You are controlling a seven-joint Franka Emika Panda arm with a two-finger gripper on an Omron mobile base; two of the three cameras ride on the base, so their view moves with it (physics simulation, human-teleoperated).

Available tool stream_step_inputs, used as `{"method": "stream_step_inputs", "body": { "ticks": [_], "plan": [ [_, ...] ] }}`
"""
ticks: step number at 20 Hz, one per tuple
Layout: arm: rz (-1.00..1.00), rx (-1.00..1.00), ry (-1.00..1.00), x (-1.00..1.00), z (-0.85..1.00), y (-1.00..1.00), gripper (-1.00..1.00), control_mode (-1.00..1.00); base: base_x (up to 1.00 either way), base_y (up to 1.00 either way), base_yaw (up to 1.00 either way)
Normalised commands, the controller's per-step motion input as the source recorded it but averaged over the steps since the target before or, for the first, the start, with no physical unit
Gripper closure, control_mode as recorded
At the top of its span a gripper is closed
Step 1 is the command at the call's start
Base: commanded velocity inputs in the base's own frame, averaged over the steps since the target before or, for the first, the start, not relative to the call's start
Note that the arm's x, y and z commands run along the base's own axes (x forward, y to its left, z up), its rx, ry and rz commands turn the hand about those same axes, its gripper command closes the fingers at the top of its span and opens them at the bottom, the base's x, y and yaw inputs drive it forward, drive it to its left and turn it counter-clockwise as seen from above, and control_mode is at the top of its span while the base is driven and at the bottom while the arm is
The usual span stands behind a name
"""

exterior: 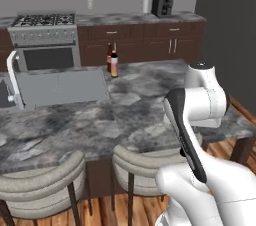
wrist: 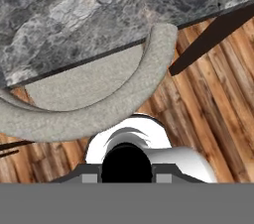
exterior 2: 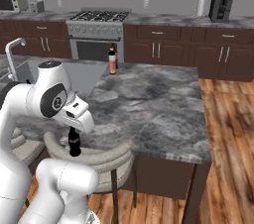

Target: Place the large bottle from the dining counter next to the other large bottle outside the sink, and place the small bottle from the dining counter next to the other small bottle inside the sink.

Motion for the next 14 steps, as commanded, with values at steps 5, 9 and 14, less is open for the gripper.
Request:
{"method": "stream_step_inputs", "body": {
  "ticks": [5,9,14],
  "plan": [
    [0.00,0.00,0.00,0.00,0.00,0.00,1.00,1.00,-0.08,-0.58,0.12],
    [0.00,0.00,0.00,0.00,0.00,0.00,1.00,1.00,0.00,-0.64,0.13],
    [0.00,0.00,0.00,0.00,0.00,0.00,1.00,1.00,-0.04,-0.60,0.09]
  ]
}}
